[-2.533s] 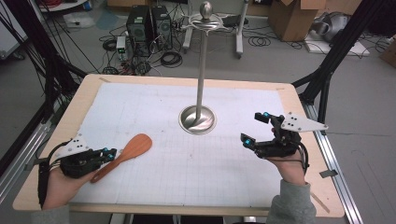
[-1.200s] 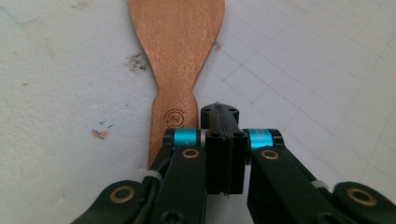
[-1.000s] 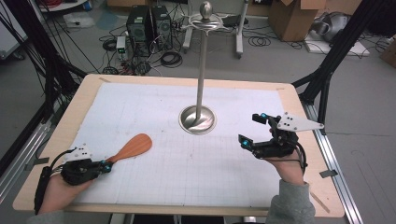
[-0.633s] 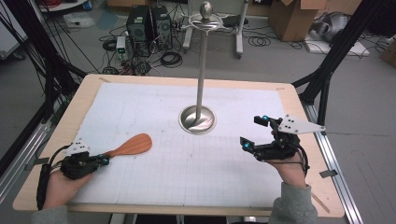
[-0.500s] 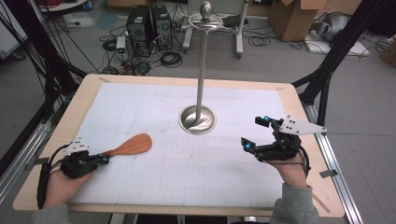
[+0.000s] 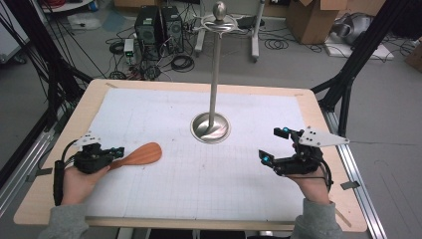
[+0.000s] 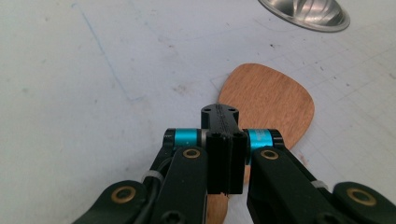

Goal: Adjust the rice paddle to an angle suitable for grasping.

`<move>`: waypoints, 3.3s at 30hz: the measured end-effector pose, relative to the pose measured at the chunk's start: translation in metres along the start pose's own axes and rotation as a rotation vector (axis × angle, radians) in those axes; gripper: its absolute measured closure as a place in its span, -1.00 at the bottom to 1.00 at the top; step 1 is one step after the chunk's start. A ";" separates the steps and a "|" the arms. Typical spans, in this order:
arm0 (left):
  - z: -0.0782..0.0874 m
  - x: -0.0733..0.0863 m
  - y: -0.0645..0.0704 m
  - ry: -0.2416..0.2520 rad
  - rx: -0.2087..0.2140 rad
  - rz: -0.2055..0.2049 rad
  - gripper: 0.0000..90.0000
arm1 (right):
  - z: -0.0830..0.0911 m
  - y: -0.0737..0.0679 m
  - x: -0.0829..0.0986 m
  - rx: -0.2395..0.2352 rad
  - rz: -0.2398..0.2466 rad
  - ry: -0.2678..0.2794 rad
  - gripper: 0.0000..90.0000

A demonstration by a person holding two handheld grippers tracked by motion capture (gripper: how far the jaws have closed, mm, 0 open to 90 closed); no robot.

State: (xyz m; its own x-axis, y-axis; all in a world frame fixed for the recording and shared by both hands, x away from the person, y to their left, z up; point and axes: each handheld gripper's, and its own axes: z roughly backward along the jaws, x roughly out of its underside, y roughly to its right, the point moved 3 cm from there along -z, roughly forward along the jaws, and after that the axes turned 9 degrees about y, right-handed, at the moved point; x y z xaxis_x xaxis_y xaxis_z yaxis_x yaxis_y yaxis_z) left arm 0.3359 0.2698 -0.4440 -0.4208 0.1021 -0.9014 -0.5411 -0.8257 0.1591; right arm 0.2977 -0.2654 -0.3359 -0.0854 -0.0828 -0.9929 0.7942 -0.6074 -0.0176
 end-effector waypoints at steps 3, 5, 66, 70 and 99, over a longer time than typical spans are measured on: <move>-0.008 -0.009 0.003 0.004 0.003 -0.019 0.99 | 0.001 0.000 0.000 0.001 -0.004 0.000 -0.81; -0.015 -0.016 0.005 -0.004 -0.008 -0.041 0.99 | 0.001 0.000 0.000 0.001 -0.005 -0.002 -0.81; -0.056 0.006 0.083 -0.204 0.207 -0.236 0.99 | 0.000 0.003 0.005 -0.003 -0.010 -0.018 -0.81; -0.049 0.013 0.088 -0.176 0.234 -0.224 0.99 | -0.002 0.003 0.005 -0.004 -0.005 -0.025 -0.81; 0.039 0.043 0.042 -0.031 0.145 -0.166 0.99 | -0.029 0.001 0.000 -0.061 -0.008 -0.016 -0.81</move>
State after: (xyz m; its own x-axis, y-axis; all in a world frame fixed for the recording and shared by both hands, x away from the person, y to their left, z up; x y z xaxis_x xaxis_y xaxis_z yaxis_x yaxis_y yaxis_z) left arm 0.2669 0.2607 -0.4604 -0.3382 0.2486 -0.9076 -0.7028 -0.7081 0.0679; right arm 0.3162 -0.2430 -0.3390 -0.1008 -0.0913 -0.9907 0.8285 -0.5590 -0.0327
